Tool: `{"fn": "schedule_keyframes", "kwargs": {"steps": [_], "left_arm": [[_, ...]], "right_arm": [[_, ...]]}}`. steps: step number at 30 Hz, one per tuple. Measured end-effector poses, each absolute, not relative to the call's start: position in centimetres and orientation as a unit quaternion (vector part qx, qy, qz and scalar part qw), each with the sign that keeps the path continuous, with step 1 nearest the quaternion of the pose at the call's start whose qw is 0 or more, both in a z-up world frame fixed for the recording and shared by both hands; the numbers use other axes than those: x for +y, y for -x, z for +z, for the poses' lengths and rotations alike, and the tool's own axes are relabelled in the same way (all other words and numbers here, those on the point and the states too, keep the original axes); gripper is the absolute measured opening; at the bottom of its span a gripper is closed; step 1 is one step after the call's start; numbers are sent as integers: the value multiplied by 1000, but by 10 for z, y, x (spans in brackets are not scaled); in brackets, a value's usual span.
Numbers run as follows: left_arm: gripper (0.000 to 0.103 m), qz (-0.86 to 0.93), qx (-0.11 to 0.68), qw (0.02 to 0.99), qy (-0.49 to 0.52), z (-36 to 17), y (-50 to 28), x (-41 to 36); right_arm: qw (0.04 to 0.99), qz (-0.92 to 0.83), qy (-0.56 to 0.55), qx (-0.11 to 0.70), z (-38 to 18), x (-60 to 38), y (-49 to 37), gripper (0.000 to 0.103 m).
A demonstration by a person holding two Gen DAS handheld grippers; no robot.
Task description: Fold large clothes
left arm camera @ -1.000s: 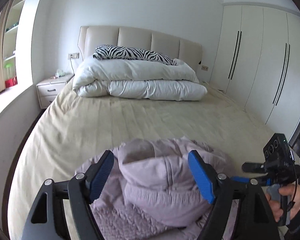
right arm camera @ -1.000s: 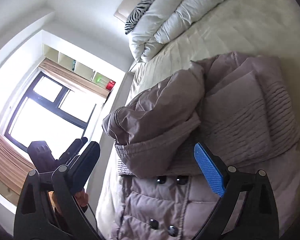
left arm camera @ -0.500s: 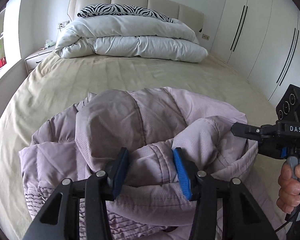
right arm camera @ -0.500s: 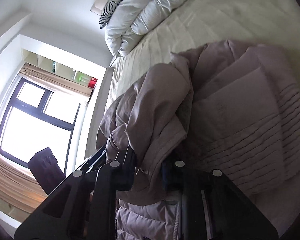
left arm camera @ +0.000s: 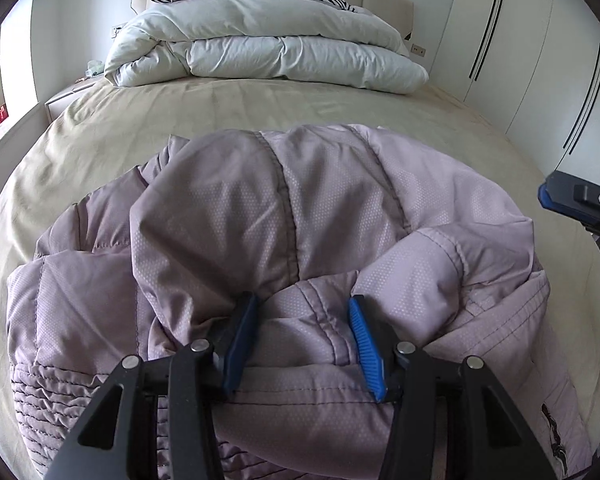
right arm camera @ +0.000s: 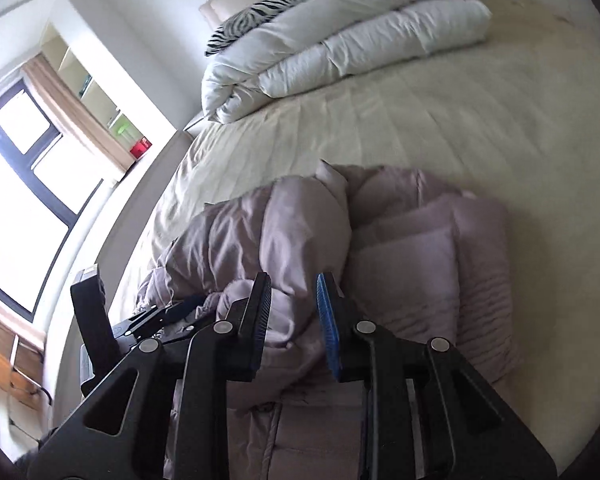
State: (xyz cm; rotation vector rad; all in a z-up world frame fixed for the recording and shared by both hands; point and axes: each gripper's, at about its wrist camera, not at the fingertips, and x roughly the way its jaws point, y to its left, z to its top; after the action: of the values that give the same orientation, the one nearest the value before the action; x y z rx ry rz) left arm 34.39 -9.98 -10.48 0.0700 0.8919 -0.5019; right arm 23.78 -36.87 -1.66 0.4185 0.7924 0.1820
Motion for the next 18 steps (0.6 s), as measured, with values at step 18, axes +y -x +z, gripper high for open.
{"fn": "schedule_keyframes", "kwargs": {"steps": [18], "left_arm": [[53, -250, 420, 872, -21, -81, -340, -92]], "right_arm": [[896, 80, -56, 434, -73, -314, -281, 22]]}}
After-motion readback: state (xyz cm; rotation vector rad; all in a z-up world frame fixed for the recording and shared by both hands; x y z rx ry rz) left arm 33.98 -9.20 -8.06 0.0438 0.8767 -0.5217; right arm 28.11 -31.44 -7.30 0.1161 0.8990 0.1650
